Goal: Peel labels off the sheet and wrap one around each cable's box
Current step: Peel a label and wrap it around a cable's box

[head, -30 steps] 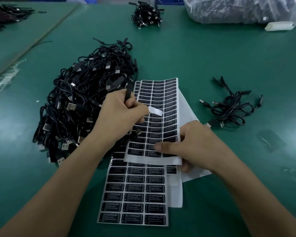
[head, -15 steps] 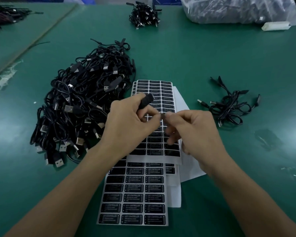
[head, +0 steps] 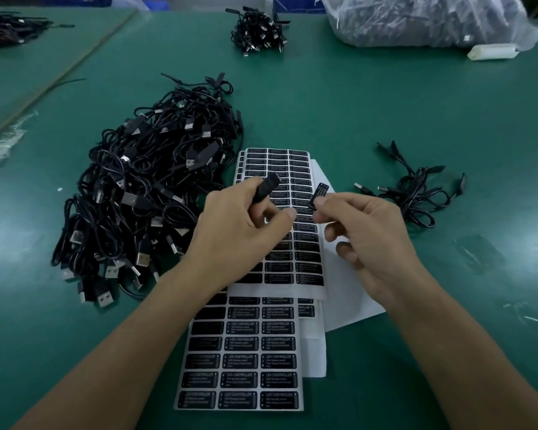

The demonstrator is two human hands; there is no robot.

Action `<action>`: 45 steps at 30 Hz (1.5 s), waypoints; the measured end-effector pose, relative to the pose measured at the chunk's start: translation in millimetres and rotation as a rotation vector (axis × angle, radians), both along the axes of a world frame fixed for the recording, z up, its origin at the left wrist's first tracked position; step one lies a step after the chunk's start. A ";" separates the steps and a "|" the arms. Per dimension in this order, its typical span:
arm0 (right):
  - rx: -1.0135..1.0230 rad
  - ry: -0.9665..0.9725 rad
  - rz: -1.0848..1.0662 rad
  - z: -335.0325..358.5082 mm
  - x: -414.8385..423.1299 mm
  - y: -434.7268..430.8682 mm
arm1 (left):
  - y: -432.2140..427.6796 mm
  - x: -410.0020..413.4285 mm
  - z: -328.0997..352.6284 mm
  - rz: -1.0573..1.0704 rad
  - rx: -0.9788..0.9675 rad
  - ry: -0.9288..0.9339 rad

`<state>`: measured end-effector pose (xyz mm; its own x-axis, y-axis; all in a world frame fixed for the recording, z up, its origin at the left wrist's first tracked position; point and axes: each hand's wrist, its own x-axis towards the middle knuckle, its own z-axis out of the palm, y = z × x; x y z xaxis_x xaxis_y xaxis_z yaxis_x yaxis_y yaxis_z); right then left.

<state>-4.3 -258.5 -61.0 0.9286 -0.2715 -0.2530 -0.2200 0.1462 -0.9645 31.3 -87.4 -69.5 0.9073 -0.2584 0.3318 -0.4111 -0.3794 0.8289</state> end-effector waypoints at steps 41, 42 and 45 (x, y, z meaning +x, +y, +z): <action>-0.115 -0.190 0.122 -4.6 -3.3 10.0 | 1.5 9.5 -1.1 -0.030 -0.207 0.325; -0.101 -0.176 0.131 -4.7 -3.7 10.8 | 1.1 9.6 -0.9 -0.021 -0.214 0.324; -0.071 -0.166 0.163 -5.1 -5.1 13.4 | 0.4 9.7 -0.2 -0.004 -0.208 0.306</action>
<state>-9.4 -245.1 -66.1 0.9889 -0.1263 -0.0787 -0.0726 0.0524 -0.9960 40.9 -87.1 -69.8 0.9718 -0.2176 0.0913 -0.1337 -0.1889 0.9729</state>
